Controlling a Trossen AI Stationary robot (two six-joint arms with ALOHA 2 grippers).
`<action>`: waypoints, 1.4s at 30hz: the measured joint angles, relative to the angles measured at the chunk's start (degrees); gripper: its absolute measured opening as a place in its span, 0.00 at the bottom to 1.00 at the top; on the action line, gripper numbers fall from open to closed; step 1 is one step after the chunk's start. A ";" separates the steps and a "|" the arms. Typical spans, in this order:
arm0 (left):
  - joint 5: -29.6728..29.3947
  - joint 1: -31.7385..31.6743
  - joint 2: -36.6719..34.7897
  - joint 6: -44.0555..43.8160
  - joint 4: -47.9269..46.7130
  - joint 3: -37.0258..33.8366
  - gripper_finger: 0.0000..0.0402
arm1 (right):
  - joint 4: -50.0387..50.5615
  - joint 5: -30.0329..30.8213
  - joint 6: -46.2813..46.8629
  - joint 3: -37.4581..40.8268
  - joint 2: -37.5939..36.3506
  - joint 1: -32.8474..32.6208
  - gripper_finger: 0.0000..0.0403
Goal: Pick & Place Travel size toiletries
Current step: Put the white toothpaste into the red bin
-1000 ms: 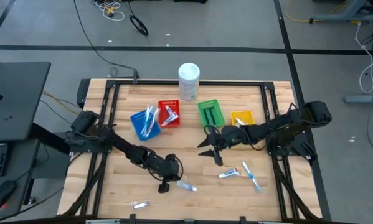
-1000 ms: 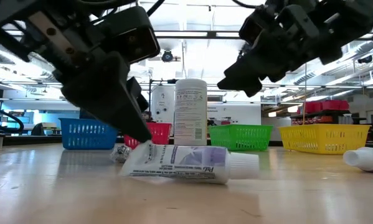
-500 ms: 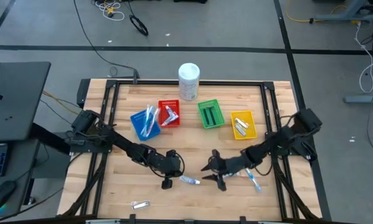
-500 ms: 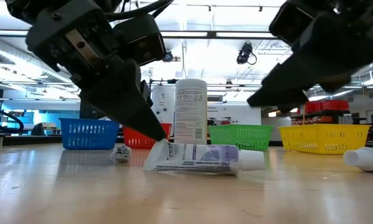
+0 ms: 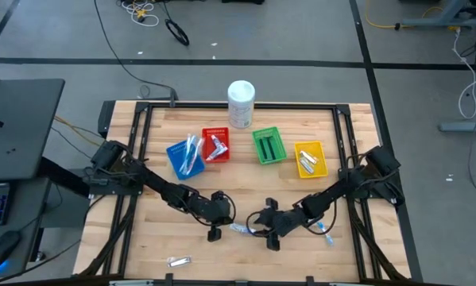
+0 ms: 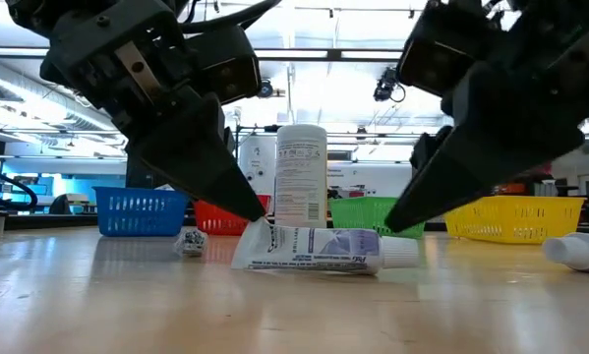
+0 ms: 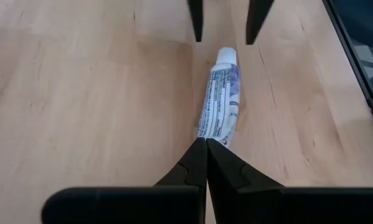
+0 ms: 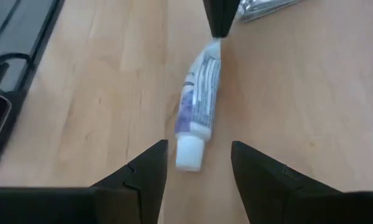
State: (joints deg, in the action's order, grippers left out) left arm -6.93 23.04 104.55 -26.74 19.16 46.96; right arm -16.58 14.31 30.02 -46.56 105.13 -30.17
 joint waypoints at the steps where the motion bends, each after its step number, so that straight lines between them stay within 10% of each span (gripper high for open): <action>1: 0.01 0.00 0.00 0.00 0.00 0.00 0.02 | 0.26 -0.78 0.71 0.01 -0.03 0.10 0.46; 20: -1.46 -0.01 0.00 -5.90 1.38 0.02 0.02 | -1.25 -2.68 3.43 -0.84 3.70 1.00 0.45; 42: -0.48 -0.01 0.00 -5.77 1.29 0.02 0.09 | 0.02 -5.52 4.48 -1.12 3.73 1.79 0.17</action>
State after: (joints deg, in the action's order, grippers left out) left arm -7.40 23.03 104.55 -32.51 20.45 46.98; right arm -16.57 8.78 34.50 -47.68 108.86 -28.38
